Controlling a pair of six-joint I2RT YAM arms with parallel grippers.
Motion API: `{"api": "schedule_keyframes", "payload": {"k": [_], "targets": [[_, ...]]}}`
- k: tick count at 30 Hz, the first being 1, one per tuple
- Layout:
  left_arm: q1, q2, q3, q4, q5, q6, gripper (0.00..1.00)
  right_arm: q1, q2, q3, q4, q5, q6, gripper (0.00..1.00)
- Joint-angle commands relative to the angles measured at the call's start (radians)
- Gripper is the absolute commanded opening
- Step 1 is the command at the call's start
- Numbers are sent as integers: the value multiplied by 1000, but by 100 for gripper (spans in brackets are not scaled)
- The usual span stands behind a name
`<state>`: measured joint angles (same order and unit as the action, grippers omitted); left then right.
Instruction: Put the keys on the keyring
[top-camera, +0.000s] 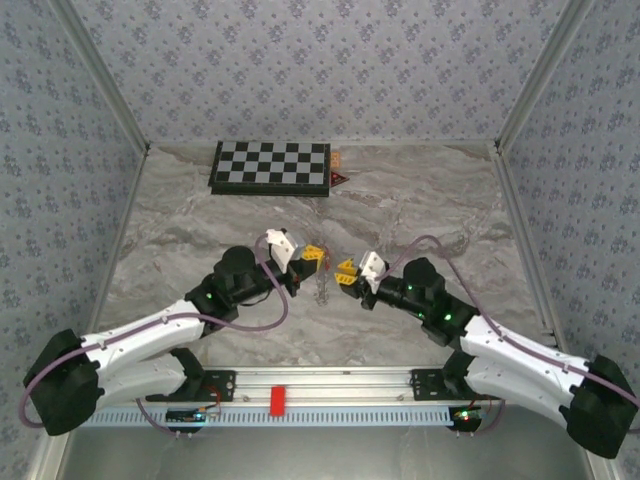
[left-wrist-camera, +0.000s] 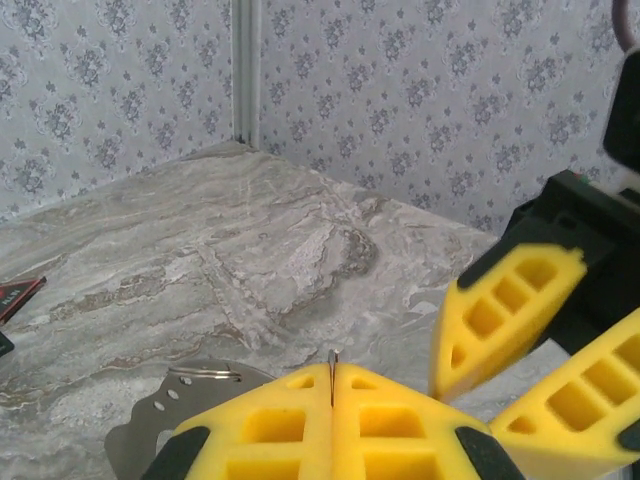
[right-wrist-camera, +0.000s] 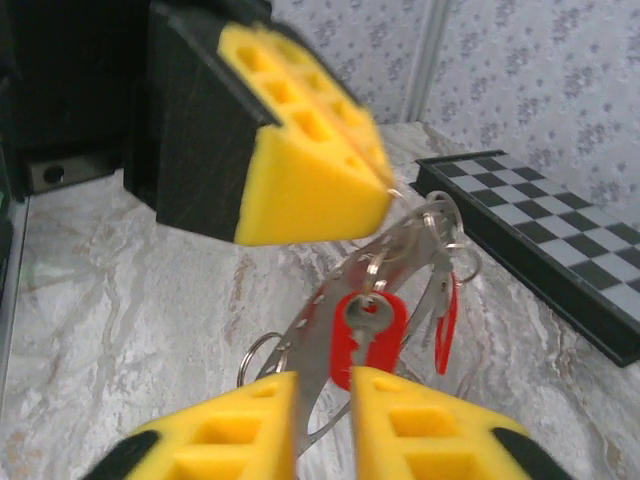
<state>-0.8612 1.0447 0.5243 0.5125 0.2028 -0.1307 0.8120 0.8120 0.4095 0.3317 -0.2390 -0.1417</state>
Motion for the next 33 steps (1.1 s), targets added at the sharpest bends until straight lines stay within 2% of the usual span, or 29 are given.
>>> {"api": "schedule_keyframes", "payload": {"k": [1,7,12,21,25,33], "targets": [[30,21,42,118,77,-67,0,-63,-45,31,-65,-3,176,33],[68,57,60,179,144,-154,0,-157,-47,35,26,-132,309,35],[90,67,73,211,170,-225,0,-206,19,94,74,-225,410,35],[91,64,86,216,182,-248,0,-281,158,125,286,-407,577,35],[92,63,81,214,180,-253,0,-301,210,139,369,-503,652,35],[92,58,80,216,187,-253,0,-297,264,159,438,-570,703,38]]}}
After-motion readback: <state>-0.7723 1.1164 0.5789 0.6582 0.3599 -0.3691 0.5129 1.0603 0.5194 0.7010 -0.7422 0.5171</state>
